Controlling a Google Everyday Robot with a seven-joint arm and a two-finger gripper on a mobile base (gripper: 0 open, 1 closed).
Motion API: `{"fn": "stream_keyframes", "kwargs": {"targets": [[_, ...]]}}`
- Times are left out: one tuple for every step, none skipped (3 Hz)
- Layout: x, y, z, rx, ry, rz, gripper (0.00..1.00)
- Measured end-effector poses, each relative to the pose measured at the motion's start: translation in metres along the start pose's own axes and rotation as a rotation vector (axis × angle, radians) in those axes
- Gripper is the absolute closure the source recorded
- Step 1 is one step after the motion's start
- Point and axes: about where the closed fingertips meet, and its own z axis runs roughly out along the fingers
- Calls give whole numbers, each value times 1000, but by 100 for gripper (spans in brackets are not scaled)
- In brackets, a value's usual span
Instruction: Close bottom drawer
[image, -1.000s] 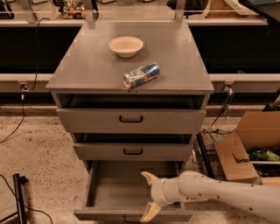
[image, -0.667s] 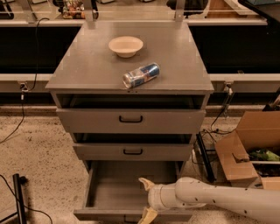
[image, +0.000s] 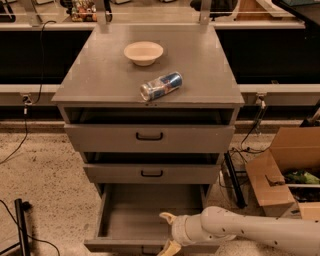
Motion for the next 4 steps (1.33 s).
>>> {"fn": "stream_keyframes", "kwargs": {"targets": [[45,12,19,-17,-21,67,41],[82,24,30,-20,-70,94,64],[116,34,27,10,-136,79,89],[140,44,30,32,-178,54,100]]}}
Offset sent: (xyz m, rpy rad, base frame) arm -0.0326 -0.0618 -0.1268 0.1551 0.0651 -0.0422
